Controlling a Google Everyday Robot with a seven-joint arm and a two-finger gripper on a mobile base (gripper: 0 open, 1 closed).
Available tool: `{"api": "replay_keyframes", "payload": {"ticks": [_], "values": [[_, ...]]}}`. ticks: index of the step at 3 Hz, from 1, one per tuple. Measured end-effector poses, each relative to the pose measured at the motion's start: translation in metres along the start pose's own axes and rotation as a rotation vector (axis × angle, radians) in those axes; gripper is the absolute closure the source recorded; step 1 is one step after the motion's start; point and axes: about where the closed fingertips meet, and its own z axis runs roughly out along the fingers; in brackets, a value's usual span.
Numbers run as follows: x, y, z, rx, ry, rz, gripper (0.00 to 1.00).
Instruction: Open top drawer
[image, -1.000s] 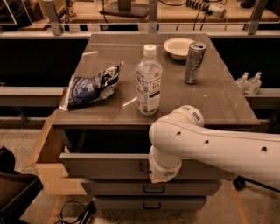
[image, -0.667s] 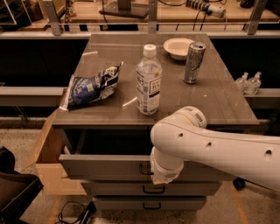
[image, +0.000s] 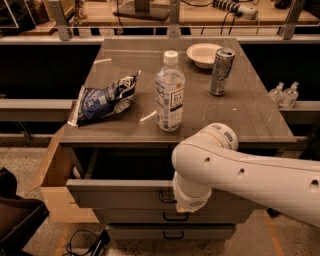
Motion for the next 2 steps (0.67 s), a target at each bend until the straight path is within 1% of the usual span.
{"api": "replay_keyframes", "payload": {"ticks": [1,2], "values": [[-0.0005,0.0096,-0.0283,0.051,0.069,0.018,1.00],[-0.0003,0.0098,-0.0250,0.051,0.069,0.018,1.00]]}}
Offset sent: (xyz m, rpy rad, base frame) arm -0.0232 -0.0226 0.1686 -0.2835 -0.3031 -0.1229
